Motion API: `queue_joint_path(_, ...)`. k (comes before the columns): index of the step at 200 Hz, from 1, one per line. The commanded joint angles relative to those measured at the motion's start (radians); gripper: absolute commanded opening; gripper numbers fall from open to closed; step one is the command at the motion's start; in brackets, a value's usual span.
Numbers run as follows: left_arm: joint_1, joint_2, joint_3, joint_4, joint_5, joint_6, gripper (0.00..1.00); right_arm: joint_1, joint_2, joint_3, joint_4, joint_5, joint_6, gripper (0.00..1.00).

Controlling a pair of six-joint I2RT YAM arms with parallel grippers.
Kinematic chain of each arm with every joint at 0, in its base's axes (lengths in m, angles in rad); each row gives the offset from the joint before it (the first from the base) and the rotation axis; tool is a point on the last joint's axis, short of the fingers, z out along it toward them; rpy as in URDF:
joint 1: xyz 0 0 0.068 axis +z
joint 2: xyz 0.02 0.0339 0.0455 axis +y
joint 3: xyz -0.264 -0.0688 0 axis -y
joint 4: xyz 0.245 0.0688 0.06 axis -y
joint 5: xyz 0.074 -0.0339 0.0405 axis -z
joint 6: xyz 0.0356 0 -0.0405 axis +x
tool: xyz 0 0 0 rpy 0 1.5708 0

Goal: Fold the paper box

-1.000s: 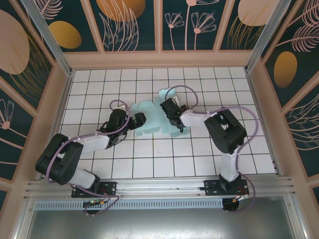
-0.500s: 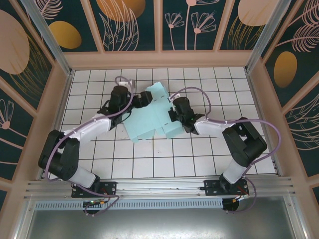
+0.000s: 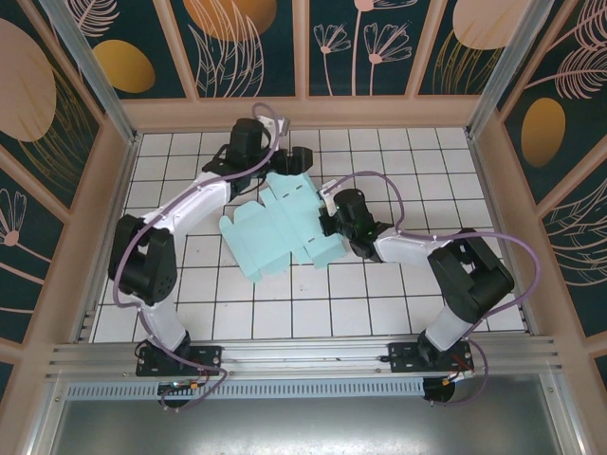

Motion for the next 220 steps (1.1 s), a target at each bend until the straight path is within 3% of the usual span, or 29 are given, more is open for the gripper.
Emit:
queue_joint_path(1,-0.004,0.079,0.108,-0.102,0.094,0.080,0.88,0.000,-0.041,-0.014,0.038,-0.042,-0.013,0.00)
queue_joint_path(72,-0.004,0.274,0.336,-0.307,0.228,0.162,0.88,0.016,-0.040,-0.013,0.017,-0.022,-0.032,0.00)
queue_joint_path(181,-0.004,0.163,0.214,-0.357,0.220,0.224,0.87,0.014,-0.003,0.030,-0.030,0.042,-0.024,0.00)
queue_joint_path(220,-0.004,0.160,0.188,-0.354,0.241,0.187,0.80,0.018,-0.003,0.041,-0.034,0.044,-0.024,0.00)
